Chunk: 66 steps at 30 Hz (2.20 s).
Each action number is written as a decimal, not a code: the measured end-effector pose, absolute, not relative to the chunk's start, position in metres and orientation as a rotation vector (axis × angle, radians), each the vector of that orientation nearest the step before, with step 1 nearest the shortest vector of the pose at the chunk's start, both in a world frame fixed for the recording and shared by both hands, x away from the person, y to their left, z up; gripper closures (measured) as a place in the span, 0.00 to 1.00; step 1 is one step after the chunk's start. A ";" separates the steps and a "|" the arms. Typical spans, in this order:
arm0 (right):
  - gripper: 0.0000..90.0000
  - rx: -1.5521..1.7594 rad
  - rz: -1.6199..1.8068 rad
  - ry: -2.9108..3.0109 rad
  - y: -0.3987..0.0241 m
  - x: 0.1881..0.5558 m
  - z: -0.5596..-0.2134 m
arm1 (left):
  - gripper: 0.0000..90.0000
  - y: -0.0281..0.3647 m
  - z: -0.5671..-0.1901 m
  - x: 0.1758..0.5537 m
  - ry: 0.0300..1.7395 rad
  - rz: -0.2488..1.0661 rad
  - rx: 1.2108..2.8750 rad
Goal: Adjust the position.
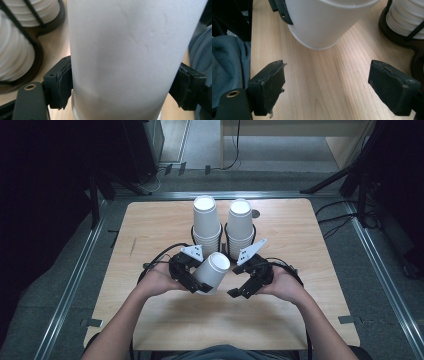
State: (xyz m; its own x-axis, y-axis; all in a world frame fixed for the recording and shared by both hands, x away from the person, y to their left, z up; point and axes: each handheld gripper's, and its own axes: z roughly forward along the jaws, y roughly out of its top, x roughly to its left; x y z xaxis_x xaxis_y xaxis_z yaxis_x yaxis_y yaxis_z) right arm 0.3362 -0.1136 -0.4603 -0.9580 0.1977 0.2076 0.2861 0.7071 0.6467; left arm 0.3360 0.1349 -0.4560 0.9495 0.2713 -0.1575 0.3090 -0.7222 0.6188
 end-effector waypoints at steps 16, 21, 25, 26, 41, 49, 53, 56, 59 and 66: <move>0.17 -0.379 -1.064 -2.860 -0.116 0.338 -0.468 | 0.19 0.120 -0.453 0.341 0.371 0.030 2.629; 0.17 -0.388 -1.077 -2.864 -0.116 0.338 -0.467 | 0.19 0.112 -0.460 0.341 0.359 0.005 2.663; 0.17 -0.388 -1.080 -2.865 -0.116 0.340 -0.466 | 0.19 0.105 -0.465 0.339 0.337 -0.020 2.686; 0.17 -0.379 -1.087 -2.866 -0.116 0.340 -0.466 | 0.19 0.104 -0.466 0.339 0.330 -0.023 2.691; 0.20 -0.239 -1.072 -2.857 -0.099 0.333 -0.461 | 0.19 0.080 -0.476 0.327 0.175 -0.081 2.737; 0.28 -0.240 -1.021 -2.819 -0.098 0.334 -0.462 | 0.16 0.083 -0.476 0.327 0.165 -0.104 2.716; 0.28 -0.229 -1.046 -2.810 -0.100 0.334 -0.459 | 0.13 0.086 -0.472 0.326 0.187 -0.107 2.681; 0.28 -0.239 -1.056 -2.822 -0.102 0.334 -0.457 | 0.00 0.089 -0.468 0.327 0.224 -0.068 2.635; 0.28 -0.258 -1.062 -2.824 -0.107 0.335 -0.456 | 0.00 0.095 -0.466 0.329 0.249 -0.027 2.582; 0.28 -0.309 -1.100 -2.816 -0.119 0.337 -0.453 | 0.00 0.113 -0.460 0.333 0.310 -0.016 2.458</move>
